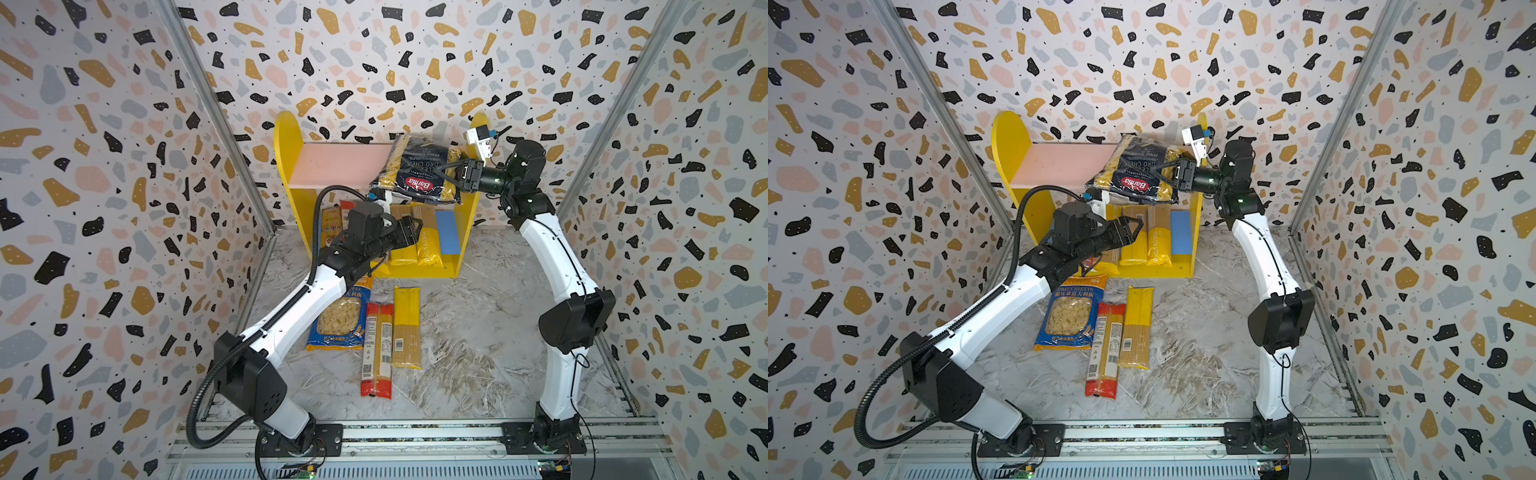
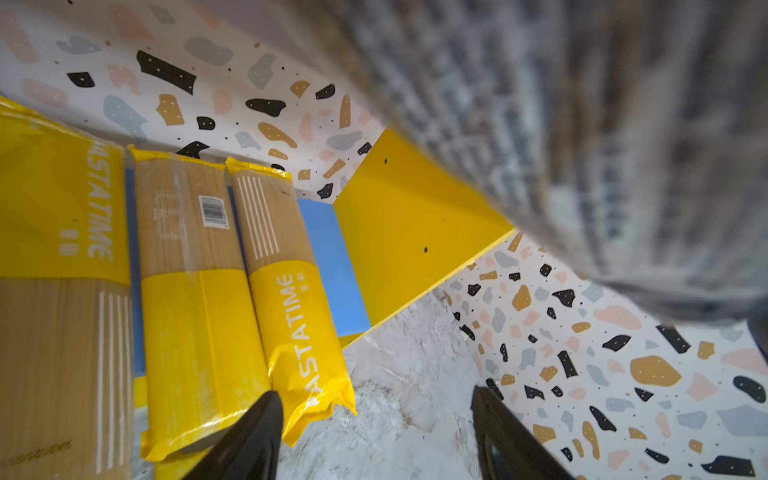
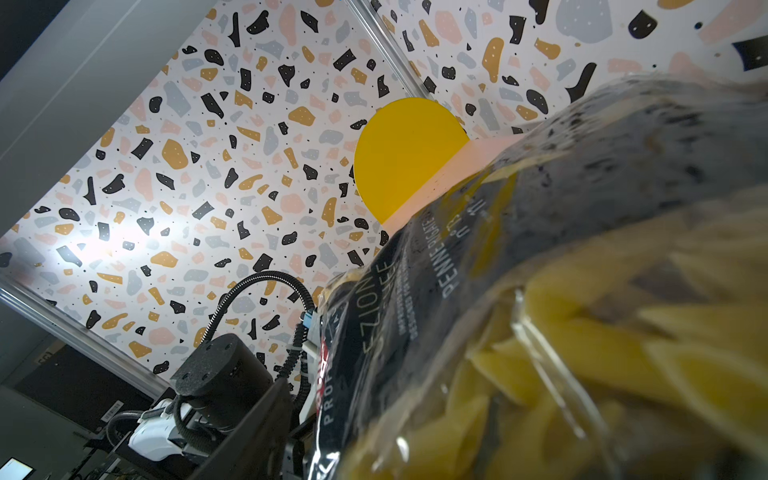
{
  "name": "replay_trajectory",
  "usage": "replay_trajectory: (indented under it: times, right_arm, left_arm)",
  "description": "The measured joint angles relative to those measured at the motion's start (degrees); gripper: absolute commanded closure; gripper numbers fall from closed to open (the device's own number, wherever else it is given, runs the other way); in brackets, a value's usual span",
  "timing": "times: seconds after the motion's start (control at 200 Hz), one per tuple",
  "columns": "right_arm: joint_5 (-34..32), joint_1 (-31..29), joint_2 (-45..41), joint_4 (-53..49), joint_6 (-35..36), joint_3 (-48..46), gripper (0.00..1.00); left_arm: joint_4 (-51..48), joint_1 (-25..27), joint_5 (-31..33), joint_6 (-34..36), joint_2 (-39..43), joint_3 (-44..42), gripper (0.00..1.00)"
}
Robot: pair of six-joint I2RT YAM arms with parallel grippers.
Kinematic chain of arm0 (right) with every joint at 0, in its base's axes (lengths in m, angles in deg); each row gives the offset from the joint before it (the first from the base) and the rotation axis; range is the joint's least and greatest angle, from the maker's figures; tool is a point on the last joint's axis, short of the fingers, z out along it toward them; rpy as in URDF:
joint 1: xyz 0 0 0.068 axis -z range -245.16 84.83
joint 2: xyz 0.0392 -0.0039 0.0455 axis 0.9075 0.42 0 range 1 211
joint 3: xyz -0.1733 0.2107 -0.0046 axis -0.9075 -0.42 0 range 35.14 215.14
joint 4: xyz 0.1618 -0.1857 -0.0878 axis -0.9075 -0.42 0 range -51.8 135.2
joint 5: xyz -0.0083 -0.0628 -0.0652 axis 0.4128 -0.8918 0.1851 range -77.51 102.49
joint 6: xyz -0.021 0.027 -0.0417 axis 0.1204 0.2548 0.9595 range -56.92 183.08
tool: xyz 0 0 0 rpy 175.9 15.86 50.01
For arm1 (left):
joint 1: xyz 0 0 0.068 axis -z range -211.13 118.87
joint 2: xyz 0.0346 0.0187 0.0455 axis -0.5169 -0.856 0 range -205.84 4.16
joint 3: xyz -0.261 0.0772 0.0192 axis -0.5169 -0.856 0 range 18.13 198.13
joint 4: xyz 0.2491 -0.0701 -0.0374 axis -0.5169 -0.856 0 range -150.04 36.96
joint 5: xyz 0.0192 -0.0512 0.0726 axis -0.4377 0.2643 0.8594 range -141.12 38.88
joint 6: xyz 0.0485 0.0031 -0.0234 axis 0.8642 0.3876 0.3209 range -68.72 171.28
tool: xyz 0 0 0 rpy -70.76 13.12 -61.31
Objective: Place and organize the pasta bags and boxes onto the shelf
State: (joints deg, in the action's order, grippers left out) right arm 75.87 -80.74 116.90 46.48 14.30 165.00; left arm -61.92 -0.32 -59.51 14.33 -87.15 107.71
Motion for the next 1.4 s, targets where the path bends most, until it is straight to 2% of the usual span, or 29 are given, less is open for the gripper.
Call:
replay_trajectory:
  times: [0.145, 0.31, 0.43, 0.706, 1.026, 1.196, 1.402]
  right_arm:
    - [-0.2, 0.5, -1.0, 0.2, 0.2, -1.3, 0.33]
    - [-0.2, 1.0, -2.9, 0.6, 0.5, -3.0, 0.32]
    - [-0.5, 1.2, -6.1, 0.9, 1.9, -7.8, 0.29]
    - [-4.4, 1.2, -16.3, -2.8, 9.4, -19.1, 0.27]
    - [-13.2, 0.6, -27.1, -10.2, 18.6, -29.3, 0.26]
    - [-14.5, -0.6, -27.2, -9.9, 18.7, -33.0, 0.26]
    - [-16.4, -4.3, -23.2, -7.8, 16.4, -33.2, 0.35]
  left_arm:
    - [1.1, 0.2, -0.4, -1.6, -3.7, 5.0, 0.33]
    - [1.3, 1.3, -0.4, -1.9, -4.3, 5.5, 0.34]
    - [1.2, 1.7, -0.6, -2.1, -4.5, 5.9, 0.34]
    - [1.2, 1.8, -0.8, -2.1, -5.9, 7.1, 0.35]
    - [-0.1, 2.8, -1.7, -1.7, -7.8, 9.8, 0.37]
    - [-0.1, 3.1, -2.2, -1.6, -8.5, 10.7, 0.37]
    - [-0.1, 3.1, -2.3, -1.4, -8.5, 10.6, 0.38]
